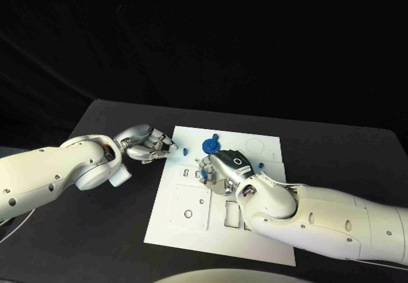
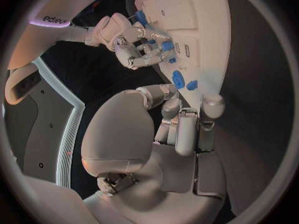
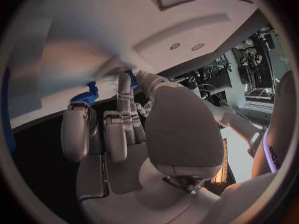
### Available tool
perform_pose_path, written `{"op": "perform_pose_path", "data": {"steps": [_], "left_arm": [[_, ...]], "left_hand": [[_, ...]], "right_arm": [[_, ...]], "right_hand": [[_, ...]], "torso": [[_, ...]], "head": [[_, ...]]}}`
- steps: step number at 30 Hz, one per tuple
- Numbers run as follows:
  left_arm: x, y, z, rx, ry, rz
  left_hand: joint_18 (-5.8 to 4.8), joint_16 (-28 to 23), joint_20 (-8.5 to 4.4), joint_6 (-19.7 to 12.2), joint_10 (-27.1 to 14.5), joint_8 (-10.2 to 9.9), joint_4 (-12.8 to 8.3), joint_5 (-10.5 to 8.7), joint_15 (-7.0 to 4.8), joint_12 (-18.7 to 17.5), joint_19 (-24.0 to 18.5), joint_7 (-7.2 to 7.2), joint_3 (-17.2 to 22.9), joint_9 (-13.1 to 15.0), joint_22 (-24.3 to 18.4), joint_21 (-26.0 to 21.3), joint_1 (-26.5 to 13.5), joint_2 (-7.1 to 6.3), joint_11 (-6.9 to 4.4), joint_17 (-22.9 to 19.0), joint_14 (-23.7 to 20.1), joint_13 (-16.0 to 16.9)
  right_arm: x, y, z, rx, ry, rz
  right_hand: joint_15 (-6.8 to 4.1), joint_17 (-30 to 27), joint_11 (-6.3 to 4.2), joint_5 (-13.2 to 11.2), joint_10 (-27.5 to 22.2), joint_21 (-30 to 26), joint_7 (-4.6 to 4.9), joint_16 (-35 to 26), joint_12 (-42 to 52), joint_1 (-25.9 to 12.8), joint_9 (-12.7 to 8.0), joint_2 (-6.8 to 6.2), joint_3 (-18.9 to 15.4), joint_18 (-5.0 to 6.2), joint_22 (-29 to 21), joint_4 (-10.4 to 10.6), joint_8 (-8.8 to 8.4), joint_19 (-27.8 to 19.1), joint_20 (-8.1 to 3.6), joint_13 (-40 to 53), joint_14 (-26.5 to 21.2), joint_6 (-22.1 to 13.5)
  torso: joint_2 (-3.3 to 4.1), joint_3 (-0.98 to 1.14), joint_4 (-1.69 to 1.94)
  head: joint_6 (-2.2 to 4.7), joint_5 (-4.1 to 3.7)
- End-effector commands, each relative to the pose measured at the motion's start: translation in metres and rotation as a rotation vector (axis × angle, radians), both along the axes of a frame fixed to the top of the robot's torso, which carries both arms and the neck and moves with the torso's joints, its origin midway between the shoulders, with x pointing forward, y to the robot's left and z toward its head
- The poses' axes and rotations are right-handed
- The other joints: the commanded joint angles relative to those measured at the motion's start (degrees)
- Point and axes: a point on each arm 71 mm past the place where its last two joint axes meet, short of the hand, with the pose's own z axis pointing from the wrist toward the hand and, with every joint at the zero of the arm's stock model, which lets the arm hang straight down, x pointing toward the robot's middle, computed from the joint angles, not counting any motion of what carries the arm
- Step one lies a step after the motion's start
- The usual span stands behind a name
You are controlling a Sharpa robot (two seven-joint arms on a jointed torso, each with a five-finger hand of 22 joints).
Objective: Assemble the parts on the task board
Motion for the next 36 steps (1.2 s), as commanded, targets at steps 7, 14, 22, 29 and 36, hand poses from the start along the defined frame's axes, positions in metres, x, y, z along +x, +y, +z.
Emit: {"op": "perform_pose_path", "data": {"steps": [7, 14, 22, 29, 36], "left_arm": [[-0.0007, -0.0017, 0.0002, -0.001, 0.008, -0.015], [-0.0006, -0.0016, 0.0002, 0.000, 0.008, -0.014], [-0.0005, -0.0016, 0.0001, 0.000, 0.009, -0.014], [-0.0003, -0.0012, -0.0002, 0.001, 0.011, -0.014], [-0.0001, -0.0011, -0.0004, 0.002, 0.012, -0.014]], "left_hand": [[-0.86, 0.27, 0.34, 0.55, -0.16, -0.18, 0.04, -0.32, 0.44, -0.23, -0.17, 0.04, -0.05, 0.06, -0.02, 0.21, -0.25, -0.26, 0.12, 5.78, 2.48, -0.05], [-0.86, 0.27, 0.34, 0.55, -0.16, -0.18, 0.04, -0.32, 0.44, -0.23, -0.17, 0.04, -0.05, 0.06, -0.02, 0.21, -0.25, -0.26, 0.12, 5.78, 2.48, -0.05], [-0.86, 0.27, 0.34, 0.55, -0.16, -0.18, 0.04, -0.32, 0.44, -0.23, -0.17, 0.04, -0.05, 0.06, -0.02, 0.21, -0.25, -0.26, 0.12, 5.78, 2.48, -0.05], [-0.86, 0.26, 0.35, 0.57, -0.19, -0.27, 0.03, -0.33, 0.45, -0.29, -0.21, 0.05, -0.10, 0.06, -0.04, 0.21, -0.29, -0.27, 0.15, 5.75, 2.46, -0.16], [-0.86, 0.26, 0.35, 0.57, -0.19, -0.27, 0.03, -0.33, 0.45, -0.29, -0.21, 0.05, -0.10, 0.06, -0.04, 0.21, -0.29, -0.27, 0.15, 5.75, 2.46, -0.16]], "right_arm": [[-0.0007, 0.0025, -0.0003, -0.052, -0.018, -0.008], [-0.0007, 0.0034, -0.0003, -0.055, -0.021, -0.007], [0.0000, 0.0031, -0.0004, -0.053, -0.022, -0.006], [0.0004, 0.0028, 0.0004, -0.041, -0.027, -0.003], [0.0006, 0.0027, 0.0010, -0.031, -0.032, 0.001]], "right_hand": [[0.07, 11.23, -0.02, -0.14, 0.32, 0.14, -0.14, 0.02, -0.28, -0.80, 0.06, -0.14, -0.52, 0.42, 8.75, 0.06, -0.06, 0.55, 0.01, -0.12, 5.27, 0.18], [0.08, 11.11, 0.00, -0.17, 0.41, -0.01, -0.13, -0.02, -0.42, -1.08, 0.04, -0.16, -0.94, 0.45, 8.70, 0.15, -0.12, 0.50, 0.00, -0.24, 5.24, 0.15], [0.15, 10.02, 0.11, -0.16, 0.26, -0.69, 0.01, -0.46, -0.90, -1.47, -0.10, -0.19, -1.91, 0.58, 8.44, 0.24, -0.47, 0.23, 0.03, -0.55, 5.00, -0.28], [0.41, 9.62, 0.44, -0.10, 0.07, -1.12, 0.36, -0.64, -1.53, -1.60, -0.46, -0.17, -3.79, 0.64, 8.32, 0.33, -1.32, 0.11, 0.21, -0.96, 4.92, -1.49], [0.39, 9.53, 0.36, -0.03, 0.23, -1.28, 0.13, -0.69, -1.81, -1.30, -0.85, -0.08, -5.29, 0.67, 8.31, 0.64, -2.30, 0.11, 0.29, -1.17, 4.91, -3.11]], "torso": [[-0.03, 0.00, 0.01], [-0.02, 0.00, 0.01], [0.01, 0.01, -0.02], [0.01, 0.02, -0.04], [-0.02, 0.04, -0.02]], "head": [[-0.06, 0.05], [-0.03, 0.08], [-0.02, 0.05], [0.01, 0.01], [-0.03, -0.02]]}}
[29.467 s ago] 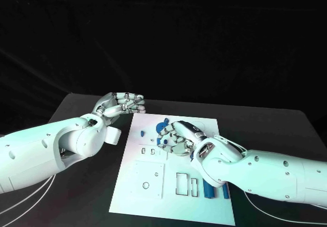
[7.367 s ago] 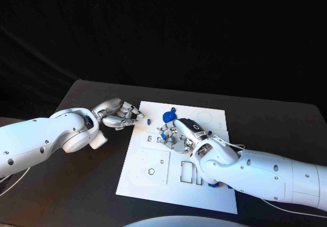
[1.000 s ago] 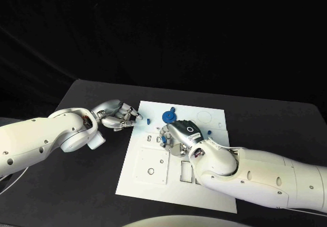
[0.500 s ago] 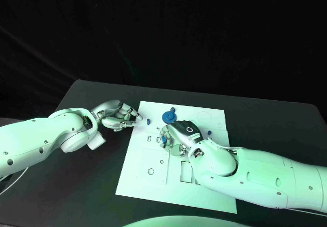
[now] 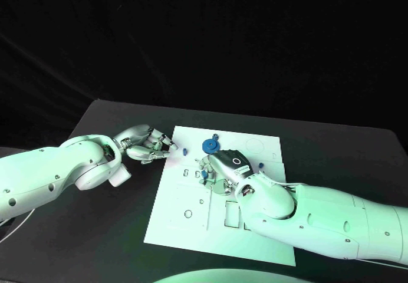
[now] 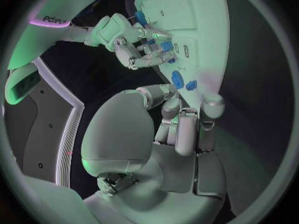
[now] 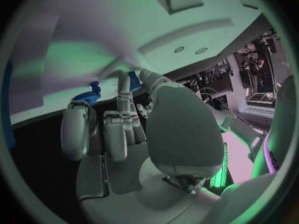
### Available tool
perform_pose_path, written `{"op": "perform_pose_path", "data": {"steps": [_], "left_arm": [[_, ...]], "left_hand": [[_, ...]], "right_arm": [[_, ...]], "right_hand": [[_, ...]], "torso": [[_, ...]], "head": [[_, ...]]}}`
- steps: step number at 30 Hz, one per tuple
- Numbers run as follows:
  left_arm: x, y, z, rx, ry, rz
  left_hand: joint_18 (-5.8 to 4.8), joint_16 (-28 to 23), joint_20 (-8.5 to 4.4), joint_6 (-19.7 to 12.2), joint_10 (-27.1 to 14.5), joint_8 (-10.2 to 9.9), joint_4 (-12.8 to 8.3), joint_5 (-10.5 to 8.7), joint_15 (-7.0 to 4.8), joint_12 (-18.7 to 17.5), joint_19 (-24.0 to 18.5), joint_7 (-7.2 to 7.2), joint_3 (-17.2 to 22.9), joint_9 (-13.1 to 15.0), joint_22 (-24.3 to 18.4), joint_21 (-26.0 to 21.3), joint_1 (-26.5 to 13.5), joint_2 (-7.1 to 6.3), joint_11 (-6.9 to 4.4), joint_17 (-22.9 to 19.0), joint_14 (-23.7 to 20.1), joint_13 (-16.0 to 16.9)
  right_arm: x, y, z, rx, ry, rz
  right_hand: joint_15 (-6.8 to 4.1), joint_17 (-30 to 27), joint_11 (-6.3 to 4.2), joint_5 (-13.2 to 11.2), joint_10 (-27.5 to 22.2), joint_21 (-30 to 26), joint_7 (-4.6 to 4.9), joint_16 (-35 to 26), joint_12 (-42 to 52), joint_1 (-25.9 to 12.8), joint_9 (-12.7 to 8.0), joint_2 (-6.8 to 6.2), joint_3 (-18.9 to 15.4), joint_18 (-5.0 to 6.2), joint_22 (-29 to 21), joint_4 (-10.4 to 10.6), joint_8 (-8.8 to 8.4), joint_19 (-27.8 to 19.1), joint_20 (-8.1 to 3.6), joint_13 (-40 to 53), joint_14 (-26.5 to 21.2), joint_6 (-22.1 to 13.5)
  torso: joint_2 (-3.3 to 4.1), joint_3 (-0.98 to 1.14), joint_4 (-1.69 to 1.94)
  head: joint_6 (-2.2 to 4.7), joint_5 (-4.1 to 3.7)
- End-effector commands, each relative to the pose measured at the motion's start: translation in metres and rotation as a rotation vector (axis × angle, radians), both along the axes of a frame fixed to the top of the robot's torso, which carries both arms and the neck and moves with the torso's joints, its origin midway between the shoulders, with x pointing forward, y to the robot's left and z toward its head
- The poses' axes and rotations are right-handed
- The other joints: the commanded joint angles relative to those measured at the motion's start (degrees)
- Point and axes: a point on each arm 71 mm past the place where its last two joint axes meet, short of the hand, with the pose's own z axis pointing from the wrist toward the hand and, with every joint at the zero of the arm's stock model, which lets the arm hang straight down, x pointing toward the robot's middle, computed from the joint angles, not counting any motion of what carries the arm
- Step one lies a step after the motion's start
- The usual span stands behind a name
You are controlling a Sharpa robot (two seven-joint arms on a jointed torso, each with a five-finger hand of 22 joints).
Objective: Assemble the parts on the task board
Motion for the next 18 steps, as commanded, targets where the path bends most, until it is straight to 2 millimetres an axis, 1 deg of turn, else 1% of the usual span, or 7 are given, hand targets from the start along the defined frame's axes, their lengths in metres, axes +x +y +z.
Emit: {"op": "perform_pose_path", "data": {"steps": [1, 10, 18], "left_arm": [[-0.0004, -0.0020, 0.0001, -0.002, 0.009, -0.016], [-0.0003, -0.0018, -0.0002, -0.001, 0.011, -0.016], [-0.0002, -0.0016, -0.0004, 0.001, 0.012, -0.015]], "left_hand": [[-0.86, 0.26, 0.35, 0.36, -0.20, -0.27, 0.03, -0.33, 0.45, -0.29, -0.21, -0.16, -0.10, 0.08, -0.04, 0.21, -0.29, -0.27, 0.14, 5.75, 2.46, -0.05], [-0.86, 0.26, 0.35, 0.36, -0.20, -0.27, 0.03, -0.33, 0.45, -0.29, -0.21, -0.16, -0.10, 0.08, -0.04, 0.21, -0.29, -0.27, 0.14, 5.75, 2.46, -0.05], [-0.86, 0.26, 0.35, 0.36, -0.20, -0.27, 0.03, -0.33, 0.45, -0.29, -0.21, -0.16, -0.10, 0.08, -0.04, 0.21, -0.29, -0.27, 0.14, 5.75, 2.46, -0.05]], "right_arm": [[-0.0005, 0.0009, 0.0013, 0.004, -0.016, 0.012], [-0.0004, -0.0003, 0.0016, 0.007, -0.017, 0.011], [-0.0020, -0.0011, 0.0024, 0.012, -0.014, 0.012]], "right_hand": [[0.40, 9.50, 0.19, -0.03, 0.08, -0.15, -0.05, -0.34, -0.18, -0.17, -0.08, -0.01, -0.36, 0.67, 8.29, 0.03, -0.25, 0.11, 0.29, -0.06, 4.91, -0.44], [0.37, 9.48, 0.16, -0.01, 0.11, -0.15, -0.10, -0.36, -0.23, -0.08, -0.13, 0.01, -0.67, 0.67, 8.31, 0.15, -0.39, 0.13, 0.28, -0.10, 4.91, -0.69], [0.35, 9.54, 0.15, 0.00, 0.17, -0.10, -0.07, -0.33, -0.24, -0.02, -0.12, 0.06, -0.77, 0.66, 8.34, 0.20, -0.36, 0.16, 0.27, -0.11, 4.92, -0.62]], "torso": [[-0.02, 0.01, 0.01], [-0.04, -0.01, 0.05], [-0.06, 0.00, 0.02]], "head": [[-0.05, -0.03], [-0.02, -0.04], [-0.05, 0.03]]}}
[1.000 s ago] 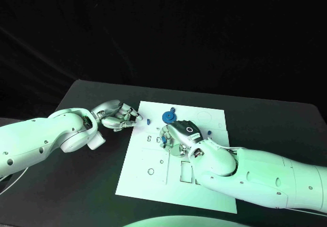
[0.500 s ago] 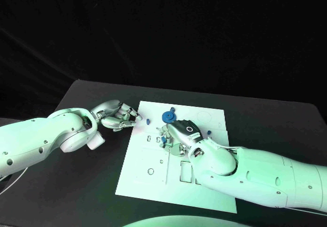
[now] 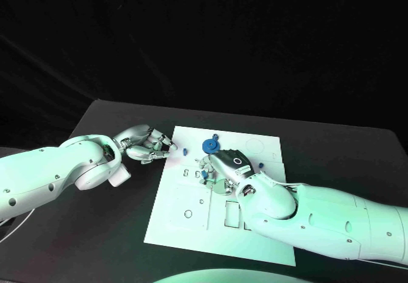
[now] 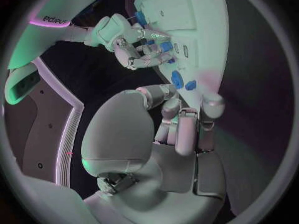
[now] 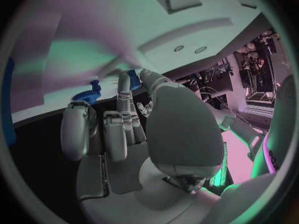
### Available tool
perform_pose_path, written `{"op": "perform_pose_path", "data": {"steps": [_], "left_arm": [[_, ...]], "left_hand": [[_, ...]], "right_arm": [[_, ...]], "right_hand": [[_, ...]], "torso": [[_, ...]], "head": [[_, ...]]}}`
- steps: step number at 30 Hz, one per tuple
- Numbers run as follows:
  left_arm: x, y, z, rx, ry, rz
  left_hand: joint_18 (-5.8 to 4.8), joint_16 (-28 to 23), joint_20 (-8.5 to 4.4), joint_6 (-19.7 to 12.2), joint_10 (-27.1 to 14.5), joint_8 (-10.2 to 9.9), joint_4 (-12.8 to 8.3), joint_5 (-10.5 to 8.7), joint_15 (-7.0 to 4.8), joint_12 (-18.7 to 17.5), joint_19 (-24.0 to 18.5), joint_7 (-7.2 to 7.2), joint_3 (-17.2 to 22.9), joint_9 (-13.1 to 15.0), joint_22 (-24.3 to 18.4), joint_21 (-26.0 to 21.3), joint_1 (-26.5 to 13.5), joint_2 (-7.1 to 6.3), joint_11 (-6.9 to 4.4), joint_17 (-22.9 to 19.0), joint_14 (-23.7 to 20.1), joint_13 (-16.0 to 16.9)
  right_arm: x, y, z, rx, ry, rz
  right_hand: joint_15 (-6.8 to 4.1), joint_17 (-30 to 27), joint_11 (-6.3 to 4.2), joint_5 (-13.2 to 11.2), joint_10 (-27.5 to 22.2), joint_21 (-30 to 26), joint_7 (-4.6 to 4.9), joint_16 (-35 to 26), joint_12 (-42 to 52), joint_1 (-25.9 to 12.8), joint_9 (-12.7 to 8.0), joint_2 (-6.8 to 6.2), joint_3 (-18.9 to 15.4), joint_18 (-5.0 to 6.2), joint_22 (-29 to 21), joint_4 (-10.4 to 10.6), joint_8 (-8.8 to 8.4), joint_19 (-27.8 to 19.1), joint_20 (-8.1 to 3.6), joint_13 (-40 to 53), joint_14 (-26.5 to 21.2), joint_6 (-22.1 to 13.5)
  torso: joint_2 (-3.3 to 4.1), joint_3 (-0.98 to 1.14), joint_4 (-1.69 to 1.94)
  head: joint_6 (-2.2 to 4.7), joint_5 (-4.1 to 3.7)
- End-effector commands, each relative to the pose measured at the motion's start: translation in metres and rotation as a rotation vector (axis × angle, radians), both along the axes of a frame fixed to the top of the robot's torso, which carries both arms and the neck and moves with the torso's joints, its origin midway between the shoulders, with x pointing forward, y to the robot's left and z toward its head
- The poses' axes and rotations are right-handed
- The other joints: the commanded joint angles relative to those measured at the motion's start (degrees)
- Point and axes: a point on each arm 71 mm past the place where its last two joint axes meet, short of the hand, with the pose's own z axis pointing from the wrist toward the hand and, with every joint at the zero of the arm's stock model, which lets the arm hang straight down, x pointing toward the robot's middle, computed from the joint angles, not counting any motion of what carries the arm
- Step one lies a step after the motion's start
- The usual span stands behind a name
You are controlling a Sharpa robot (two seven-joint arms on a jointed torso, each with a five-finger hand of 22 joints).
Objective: Assemble the parts on the task board
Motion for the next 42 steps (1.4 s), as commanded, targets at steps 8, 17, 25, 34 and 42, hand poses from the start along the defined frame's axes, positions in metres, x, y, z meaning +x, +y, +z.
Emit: {"op": "perform_pose_path", "data": {"steps": [8, 17, 25, 34, 42], "left_arm": [[0.0002, -0.0015, -0.0004, 0.000, 0.010, -0.014], [0.0005, -0.0012, -0.0007, 0.001, 0.012, -0.014], [0.0007, -0.0011, -0.0009, 0.002, 0.013, -0.014], [0.0009, -0.0006, -0.0011, 0.004, 0.014, -0.014], [0.0011, 0.0001, -0.0014, 0.006, 0.015, -0.013]], "left_hand": [[-0.86, 0.26, 0.35, 0.36, -0.20, -0.27, 0.03, -0.33, 0.45, -0.29, -0.21, -0.16, -0.10, 0.09, -0.04, 0.21, -0.29, -0.27, 0.14, 5.75, 2.46, -0.05], [-0.87, 0.26, 0.36, 0.34, -0.21, -0.35, 0.02, -0.32, 0.47, -0.31, -0.21, -0.14, -0.11, 0.08, -0.02, 0.23, -0.30, -0.25, 0.16, 5.74, 2.46, -0.11], [-0.87, 0.26, 0.36, 0.34, -0.21, -0.35, 0.02, -0.32, 0.47, -0.31, -0.21, -0.14, -0.11, 0.08, -0.02, 0.23, -0.30, -0.25, 0.16, 5.74, 2.46, -0.11], [-0.87, 0.26, 0.36, 0.34, -0.21, -0.35, 0.02, -0.32, 0.47, -0.31, -0.21, -0.14, -0.11, 0.08, -0.02, 0.23, -0.30, -0.25, 0.16, 5.74, 2.46, -0.11], [-0.87, 0.26, 0.36, 0.34, -0.21, -0.35, 0.02, -0.32, 0.47, -0.31, -0.21, -0.14, -0.11, 0.08, -0.02, 0.23, -0.30, -0.25, 0.16, 5.74, 2.46, -0.11]], "right_arm": [[-0.0034, 0.0013, 0.0024, 0.011, -0.008, 0.016], [-0.0040, 0.0022, 0.0026, 0.015, -0.006, 0.018], [-0.0043, 0.0036, 0.0026, 0.018, -0.003, 0.023], [-0.0046, 0.0046, 0.0027, 0.021, -0.001, 0.026], [-0.0049, 0.0049, 0.0030, 0.024, -0.001, 0.027]], "right_hand": [[0.35, 9.54, 0.17, 0.02, 0.21, -0.14, 0.12, -0.34, -0.24, 0.04, -0.02, 0.08, -0.46, 0.66, 8.33, -0.03, -0.25, 0.15, 0.26, -0.07, 4.92, -0.11], [0.35, 9.53, 0.18, 0.02, 0.23, -0.22, 0.15, -0.34, -0.24, 0.08, -0.01, 0.09, -0.50, 0.68, 8.30, 0.00, -0.24, 0.12, 0.26, -0.07, 4.92, -0.08], [0.36, 9.39, 0.19, 0.04, 0.25, -0.28, 0.18, -0.40, -0.27, 0.15, 0.00, 0.13, -0.53, 0.69, 8.28, 0.05, -0.20, 0.10, 0.26, -0.09, 4.89, -0.01], [0.36, 9.41, 0.20, 0.05, 0.25, -0.31, 0.20, -0.39, -0.28, 0.20, 0.01, 0.16, -0.54, 0.70, 8.27, 0.07, -0.19, 0.09, 0.26, -0.10, 4.90, 0.03], [0.36, 9.41, 0.20, 0.05, 0.25, -0.31, 0.20, -0.39, -0.28, 0.20, 0.01, 0.16, -0.54, 0.70, 8.27, 0.07, -0.19, 0.09, 0.26, -0.10, 4.90, 0.03]], "torso": [[0.00, 0.02, -0.06], [0.06, -0.01, -0.03], [0.03, -0.02, -0.01], [0.03, 0.00, 0.01], [0.05, 0.00, -0.04]], "head": [[0.00, 0.08], [0.04, -0.05], [0.04, -0.08], [0.02, -0.05], [0.05, -0.02]]}}
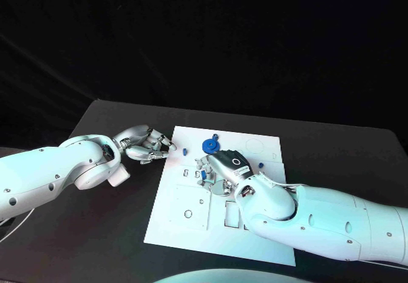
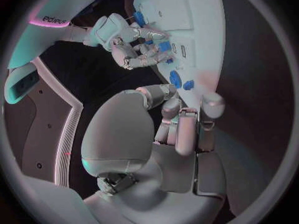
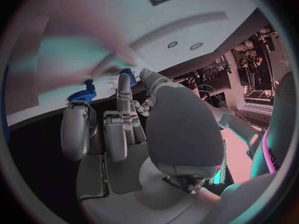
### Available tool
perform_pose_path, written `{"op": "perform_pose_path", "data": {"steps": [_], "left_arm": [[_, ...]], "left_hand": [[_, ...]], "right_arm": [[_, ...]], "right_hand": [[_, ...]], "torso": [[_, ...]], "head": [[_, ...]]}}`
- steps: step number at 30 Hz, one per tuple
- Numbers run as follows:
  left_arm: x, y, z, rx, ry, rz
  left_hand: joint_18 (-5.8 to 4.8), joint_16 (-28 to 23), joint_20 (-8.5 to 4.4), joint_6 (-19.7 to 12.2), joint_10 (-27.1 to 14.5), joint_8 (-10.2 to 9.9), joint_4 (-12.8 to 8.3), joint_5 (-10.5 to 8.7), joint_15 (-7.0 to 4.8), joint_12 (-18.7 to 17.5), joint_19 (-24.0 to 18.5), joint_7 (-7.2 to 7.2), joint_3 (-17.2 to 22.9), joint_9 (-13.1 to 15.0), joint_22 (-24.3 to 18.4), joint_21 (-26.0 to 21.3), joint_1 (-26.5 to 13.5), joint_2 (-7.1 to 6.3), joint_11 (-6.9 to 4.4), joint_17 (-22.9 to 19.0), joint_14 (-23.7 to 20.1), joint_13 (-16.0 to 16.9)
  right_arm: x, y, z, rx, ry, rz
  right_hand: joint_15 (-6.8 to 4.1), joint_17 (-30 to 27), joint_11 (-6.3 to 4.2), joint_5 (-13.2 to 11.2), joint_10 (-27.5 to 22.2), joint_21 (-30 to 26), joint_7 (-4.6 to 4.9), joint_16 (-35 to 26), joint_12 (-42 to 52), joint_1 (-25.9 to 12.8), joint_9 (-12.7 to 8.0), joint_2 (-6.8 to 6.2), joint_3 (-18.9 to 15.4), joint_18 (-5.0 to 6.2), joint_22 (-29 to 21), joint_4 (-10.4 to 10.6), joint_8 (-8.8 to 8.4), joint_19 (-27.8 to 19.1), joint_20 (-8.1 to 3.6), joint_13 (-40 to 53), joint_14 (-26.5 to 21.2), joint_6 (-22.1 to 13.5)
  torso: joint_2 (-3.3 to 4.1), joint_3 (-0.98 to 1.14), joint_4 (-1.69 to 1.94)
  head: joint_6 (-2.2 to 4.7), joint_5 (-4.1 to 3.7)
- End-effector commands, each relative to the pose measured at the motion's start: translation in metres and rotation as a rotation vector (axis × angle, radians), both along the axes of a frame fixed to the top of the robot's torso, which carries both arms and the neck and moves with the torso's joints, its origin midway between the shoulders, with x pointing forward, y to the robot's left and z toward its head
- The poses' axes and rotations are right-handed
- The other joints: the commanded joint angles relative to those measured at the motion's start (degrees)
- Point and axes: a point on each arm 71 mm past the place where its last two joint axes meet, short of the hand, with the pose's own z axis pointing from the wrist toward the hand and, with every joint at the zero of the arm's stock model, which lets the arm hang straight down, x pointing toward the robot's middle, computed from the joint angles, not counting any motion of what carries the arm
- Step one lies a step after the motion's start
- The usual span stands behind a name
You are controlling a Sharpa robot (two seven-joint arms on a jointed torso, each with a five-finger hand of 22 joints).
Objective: Assemble the parts on the task board
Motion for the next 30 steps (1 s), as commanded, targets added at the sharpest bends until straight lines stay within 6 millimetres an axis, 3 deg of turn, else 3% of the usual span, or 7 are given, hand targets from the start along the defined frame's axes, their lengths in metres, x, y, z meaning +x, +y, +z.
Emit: {"op": "perform_pose_path", "data": {"steps": [1, 30], "left_arm": [[-0.0004, -0.0022, 0.0000, -0.001, 0.008, -0.017], [0.0007, -0.0032, 0.0004, -0.006, -0.004, -0.014]], "left_hand": [[-0.86, 0.26, 0.36, 0.36, -0.21, -0.35, 0.02, -0.32, 0.25, -0.31, -0.21, -0.13, -0.11, 0.09, -0.02, 0.23, -0.30, -0.26, 0.16, 5.74, 2.67, -0.06], [-0.85, 0.25, 0.39, 0.30, -0.27, -0.52, -0.03, -0.33, 0.29, -0.38, -0.29, -0.09, -0.13, 0.08, -0.10, 0.22, -0.29, -0.26, 0.21, 5.71, 2.66, -0.20]], "right_arm": [[-0.0011, 0.0013, 0.0009, 0.004, -0.007, 0.010], [-0.0075, -0.0079, 0.0079, 0.062, -0.019, 0.024]], "right_hand": [[0.36, 9.43, 0.20, 0.05, 0.26, -0.31, 0.20, -0.39, -0.28, 0.20, 0.00, 0.16, -0.48, 0.70, 8.24, 0.01, -0.19, 0.09, 0.26, -0.05, 4.90, 0.02], [0.40, 9.37, 0.26, 0.05, 0.30, -0.28, 0.25, -0.42, -0.38, 0.41, -0.01, 0.12, -0.68, 0.68, 8.28, 0.25, -0.20, 0.13, 0.27, -0.12, 4.89, 0.04]], "torso": [[0.02, 0.01, -0.02], [-0.05, 0.00, -0.07]], "head": [[0.02, 0.01], [0.43, -0.11]]}}
